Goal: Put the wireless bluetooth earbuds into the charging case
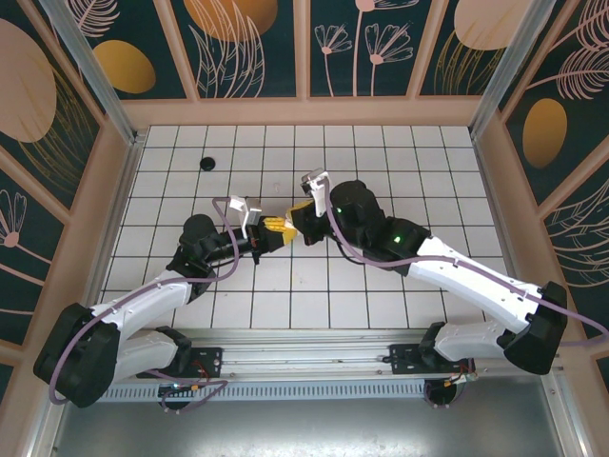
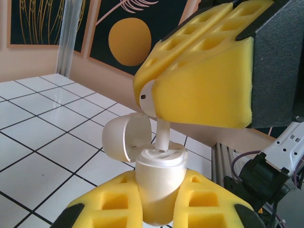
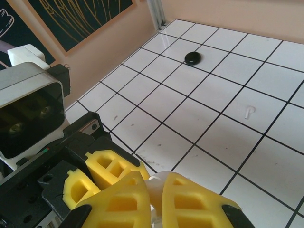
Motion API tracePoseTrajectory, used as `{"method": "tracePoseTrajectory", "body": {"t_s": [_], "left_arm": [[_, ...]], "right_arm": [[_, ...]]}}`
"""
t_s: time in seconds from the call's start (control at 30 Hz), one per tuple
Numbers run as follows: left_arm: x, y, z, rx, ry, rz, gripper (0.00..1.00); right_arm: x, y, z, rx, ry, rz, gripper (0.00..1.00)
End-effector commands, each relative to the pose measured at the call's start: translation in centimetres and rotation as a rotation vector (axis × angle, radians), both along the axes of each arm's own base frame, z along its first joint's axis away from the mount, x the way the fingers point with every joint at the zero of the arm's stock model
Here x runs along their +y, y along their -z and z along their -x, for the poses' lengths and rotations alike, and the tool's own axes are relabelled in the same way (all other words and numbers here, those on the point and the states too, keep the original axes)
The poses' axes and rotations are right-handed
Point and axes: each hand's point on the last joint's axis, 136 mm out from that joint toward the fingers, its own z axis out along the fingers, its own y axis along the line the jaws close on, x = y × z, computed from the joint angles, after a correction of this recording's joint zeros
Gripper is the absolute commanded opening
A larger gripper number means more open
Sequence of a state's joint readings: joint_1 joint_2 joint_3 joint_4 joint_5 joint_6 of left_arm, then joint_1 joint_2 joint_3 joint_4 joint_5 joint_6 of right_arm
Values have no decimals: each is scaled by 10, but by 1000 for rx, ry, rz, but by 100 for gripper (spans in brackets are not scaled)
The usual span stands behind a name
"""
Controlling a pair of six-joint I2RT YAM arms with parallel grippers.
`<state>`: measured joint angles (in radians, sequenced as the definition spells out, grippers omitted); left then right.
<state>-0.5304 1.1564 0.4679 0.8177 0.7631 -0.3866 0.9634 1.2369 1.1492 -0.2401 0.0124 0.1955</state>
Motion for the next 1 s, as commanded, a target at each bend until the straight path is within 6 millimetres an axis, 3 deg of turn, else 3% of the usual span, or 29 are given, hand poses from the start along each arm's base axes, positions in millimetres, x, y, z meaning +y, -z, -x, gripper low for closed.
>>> {"method": "tracePoseTrajectory", "body": {"t_s": [0.0,0.37,0.7,0.97], "left_arm": [[1,-22,4,-74,10,50,0],[1,-22,4,-76,13,52,0],[1,-20,4,-73,14,49,0],[1,-21,4,-75,10,51,0]], "right_arm": [[-7,9,5,25,-30,52,8],[-3,16,7,79,-66,30,7],[3,4,12,87,-84,-51,8],[6,16,16,132,-103,-39,7]]}}
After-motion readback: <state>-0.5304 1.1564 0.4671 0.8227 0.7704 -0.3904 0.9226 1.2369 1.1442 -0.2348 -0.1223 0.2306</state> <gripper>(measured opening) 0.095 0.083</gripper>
